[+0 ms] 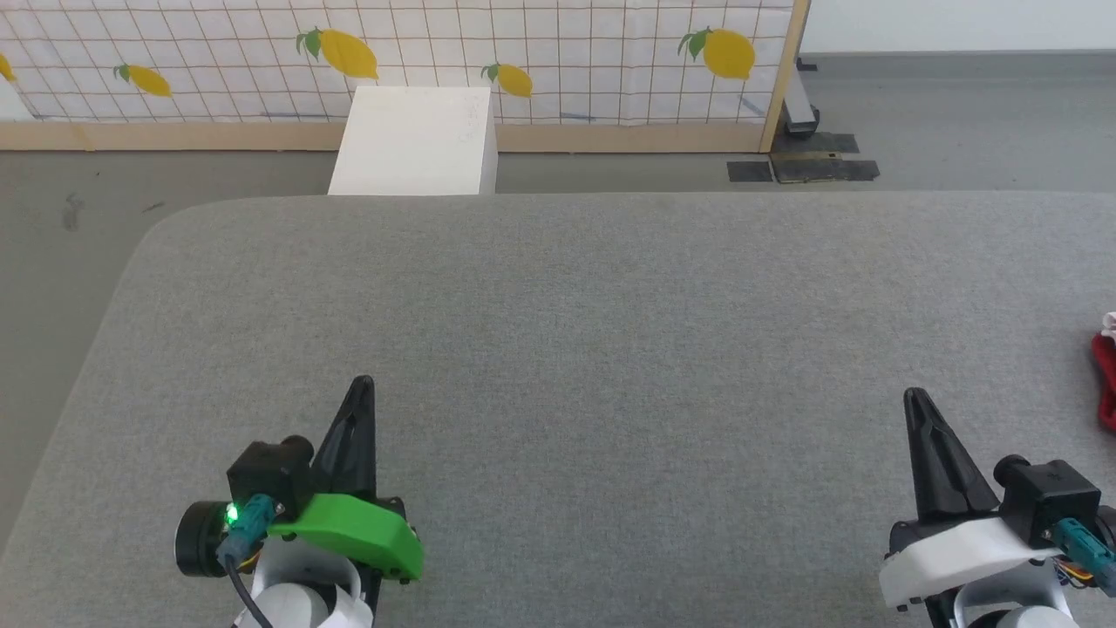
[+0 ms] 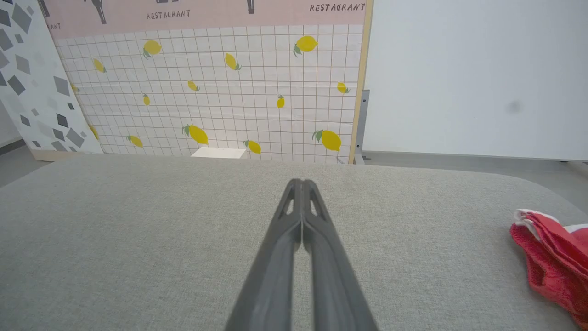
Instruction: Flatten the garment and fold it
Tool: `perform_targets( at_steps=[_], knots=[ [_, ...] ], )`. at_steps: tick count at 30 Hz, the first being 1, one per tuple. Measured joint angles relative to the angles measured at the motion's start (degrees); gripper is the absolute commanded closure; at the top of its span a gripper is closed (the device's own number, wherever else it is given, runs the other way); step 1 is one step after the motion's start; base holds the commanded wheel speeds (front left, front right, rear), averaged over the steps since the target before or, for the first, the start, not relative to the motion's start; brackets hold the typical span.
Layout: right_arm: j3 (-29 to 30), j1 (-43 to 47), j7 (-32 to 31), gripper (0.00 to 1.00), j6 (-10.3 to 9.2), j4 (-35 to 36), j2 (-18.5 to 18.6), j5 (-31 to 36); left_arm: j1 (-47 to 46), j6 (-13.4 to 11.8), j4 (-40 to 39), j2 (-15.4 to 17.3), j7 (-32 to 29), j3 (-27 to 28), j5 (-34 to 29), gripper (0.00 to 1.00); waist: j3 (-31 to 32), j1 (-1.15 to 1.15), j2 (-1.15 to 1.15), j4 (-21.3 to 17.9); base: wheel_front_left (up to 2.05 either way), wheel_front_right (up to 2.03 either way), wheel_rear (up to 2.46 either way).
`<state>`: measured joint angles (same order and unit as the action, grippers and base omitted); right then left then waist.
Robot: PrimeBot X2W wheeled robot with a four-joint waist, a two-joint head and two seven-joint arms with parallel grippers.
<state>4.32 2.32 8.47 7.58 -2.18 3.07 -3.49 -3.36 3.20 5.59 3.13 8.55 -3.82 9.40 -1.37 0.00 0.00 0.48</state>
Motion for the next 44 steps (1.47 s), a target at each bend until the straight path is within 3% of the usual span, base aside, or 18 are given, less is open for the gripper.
perform_targets(
  at_steps=[44],
  knots=[
    [-2.53,-0.90,-5.05,1.00,0.00,1.09,-0.01,1.88,1.33,-1.77,-3.27,-0.01,-5.28,2.24,-5.01,1.00,0.85,0.00,0.00,-0.30,0.00,0.00,0.00]
  ],
)
